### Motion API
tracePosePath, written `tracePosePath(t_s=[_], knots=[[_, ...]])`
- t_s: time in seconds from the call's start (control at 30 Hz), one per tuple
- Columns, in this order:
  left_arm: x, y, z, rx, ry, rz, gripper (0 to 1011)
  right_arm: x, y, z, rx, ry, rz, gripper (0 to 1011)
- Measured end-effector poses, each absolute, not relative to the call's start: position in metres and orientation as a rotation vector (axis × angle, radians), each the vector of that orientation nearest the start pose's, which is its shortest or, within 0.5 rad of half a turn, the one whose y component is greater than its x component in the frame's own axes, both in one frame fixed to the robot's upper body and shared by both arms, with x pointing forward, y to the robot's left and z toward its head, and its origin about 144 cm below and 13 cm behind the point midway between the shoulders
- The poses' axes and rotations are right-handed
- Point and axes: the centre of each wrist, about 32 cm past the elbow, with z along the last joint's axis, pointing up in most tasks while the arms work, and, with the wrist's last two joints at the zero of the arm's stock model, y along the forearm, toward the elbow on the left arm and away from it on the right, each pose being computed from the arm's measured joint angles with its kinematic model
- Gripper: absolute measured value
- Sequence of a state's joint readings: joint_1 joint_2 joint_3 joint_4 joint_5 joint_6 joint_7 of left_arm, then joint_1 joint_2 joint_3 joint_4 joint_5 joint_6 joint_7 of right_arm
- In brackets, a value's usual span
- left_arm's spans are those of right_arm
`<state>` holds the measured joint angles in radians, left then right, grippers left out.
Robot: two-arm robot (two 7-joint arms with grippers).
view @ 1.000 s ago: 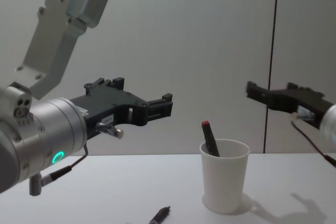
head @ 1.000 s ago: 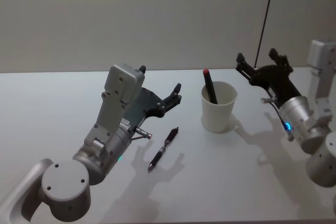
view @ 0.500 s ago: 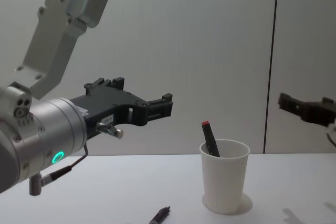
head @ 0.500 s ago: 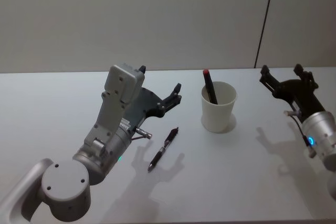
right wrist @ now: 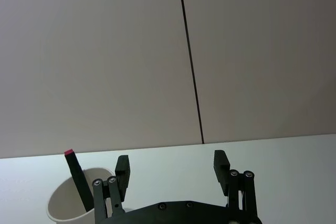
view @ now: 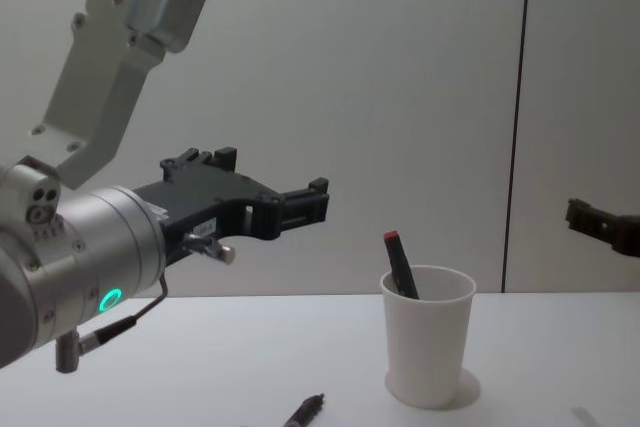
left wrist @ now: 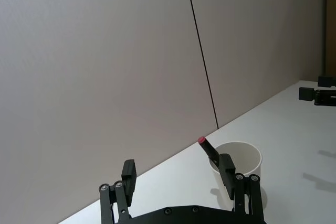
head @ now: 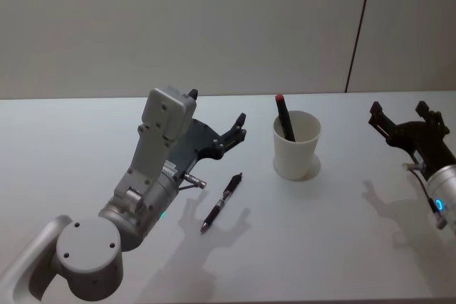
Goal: Place the pen into the pen holder.
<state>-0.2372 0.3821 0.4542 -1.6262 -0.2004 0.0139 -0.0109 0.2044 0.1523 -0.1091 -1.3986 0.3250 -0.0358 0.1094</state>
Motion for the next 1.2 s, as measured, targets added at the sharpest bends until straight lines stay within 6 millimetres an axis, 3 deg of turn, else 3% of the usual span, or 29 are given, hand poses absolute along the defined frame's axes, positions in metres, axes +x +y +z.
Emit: tracePosePath(t_s=[0.63, 1.2], knots=[[0.493, 0.199, 1.205, 0.063, -0.253, 1.124, 1009, 0.509, -0.252, 1.158, 0.138, 0.084, -1.391, 1002], [0.502, 0.204, 1.209, 0.113, -0.102, 1.122, 1009, 0.507, -0.253, 1.158, 0.133, 0.085, -1.395, 1002]])
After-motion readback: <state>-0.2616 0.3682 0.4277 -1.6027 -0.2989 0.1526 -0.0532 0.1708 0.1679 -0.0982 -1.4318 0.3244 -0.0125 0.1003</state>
